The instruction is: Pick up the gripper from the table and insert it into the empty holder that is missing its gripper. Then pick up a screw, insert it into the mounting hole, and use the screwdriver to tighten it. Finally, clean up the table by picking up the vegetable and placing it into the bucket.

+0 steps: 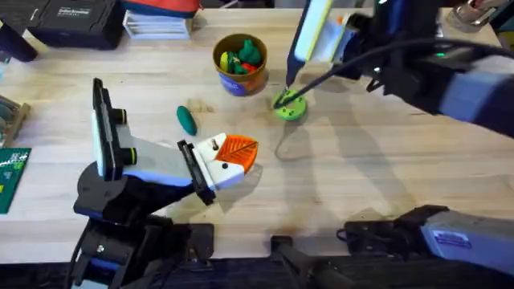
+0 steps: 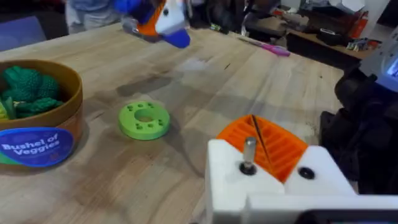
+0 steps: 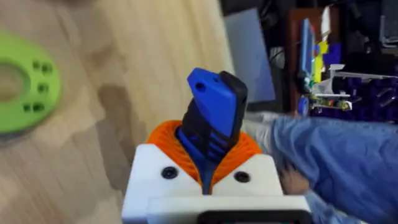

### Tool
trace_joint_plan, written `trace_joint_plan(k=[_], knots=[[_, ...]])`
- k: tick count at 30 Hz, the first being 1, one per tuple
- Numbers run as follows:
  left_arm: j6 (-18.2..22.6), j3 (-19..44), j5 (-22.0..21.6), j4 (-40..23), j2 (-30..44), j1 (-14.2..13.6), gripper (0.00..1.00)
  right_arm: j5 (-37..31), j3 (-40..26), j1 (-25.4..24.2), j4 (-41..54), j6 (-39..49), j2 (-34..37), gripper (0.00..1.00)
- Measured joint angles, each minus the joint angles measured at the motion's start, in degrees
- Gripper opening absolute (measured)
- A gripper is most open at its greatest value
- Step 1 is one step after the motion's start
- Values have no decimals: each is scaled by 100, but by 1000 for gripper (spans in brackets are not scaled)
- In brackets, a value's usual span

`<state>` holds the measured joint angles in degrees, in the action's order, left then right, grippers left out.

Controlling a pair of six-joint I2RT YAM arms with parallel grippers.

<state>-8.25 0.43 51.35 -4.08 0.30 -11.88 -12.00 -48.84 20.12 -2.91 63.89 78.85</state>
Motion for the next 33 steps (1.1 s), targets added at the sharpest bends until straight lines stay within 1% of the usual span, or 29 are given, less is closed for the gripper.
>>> trace_joint_plan(k=[3, 7, 8, 11, 13, 16, 17, 18, 21, 22, 23, 24, 25, 26, 27, 29, 33], knots=[[0, 0, 1, -2, 0, 0, 5, -318, 0, -111, 15, 573, 515, 27], [0, 0, 0, -1, 0, 0, 5, -573, -2, -223, 126, 912, 1124, 29], [0, 0, 0, -1, 1, 0, 5, -623, -2, -242, 214, 934, 1247, 65], [0, 0, 0, -2, 0, 0, 5, -728, -2, -267, 430, 898, 1487, 235], [0, 0, 0, -2, 1, 0, 5, -778, -2, -267, 550, 770, 1520, 500], [0, -1, 1, 0, 0, 0, 5, -862, -68, -267, 597, 462, 1490, 931], [0, 0, 0, 0, 0, 0, 5, -876, -118, -267, 639, 375, 1468, 974], [5, 0, 0, 0, 0, 0, 19, -882, -154, -267, 704, 258, 1440, 988], [5, 0, -2, 0, 0, 0, 142, -917, -164, -267, 822, -110, 1395, 992], [5, -2, 2, 1, 1, 0, 264, -930, -164, -267, 834, -248, 1372, 992], [7, -2, 2, 0, 2, 0, 427, -941, -164, -267, 846, -412, 1330, 992], [7, -2, 0, 0, 0, 0, 552, -945, -164, -267, 861, -551, 1268, 992], [4, -2, 0, 0, 0, 0, 729, -957, -164, -267, 893, -716, 1165, 992], [4, -2, 1, 0, 1, 0, 882, -961, -164, -267, 919, -855, 1045, 992], [-14, -2, 2, 0, 0, 0, 957, -963, -164, -267, 939, -988, 912, 992], [-15, -2, 1, 0, 0, 0, 984, -963, -164, -267, 943, -1220, 628, 992], [-15, -2, 1, 0, 1, 0, 985, -963, -164, -267, 958, -1732, 91, 992]])
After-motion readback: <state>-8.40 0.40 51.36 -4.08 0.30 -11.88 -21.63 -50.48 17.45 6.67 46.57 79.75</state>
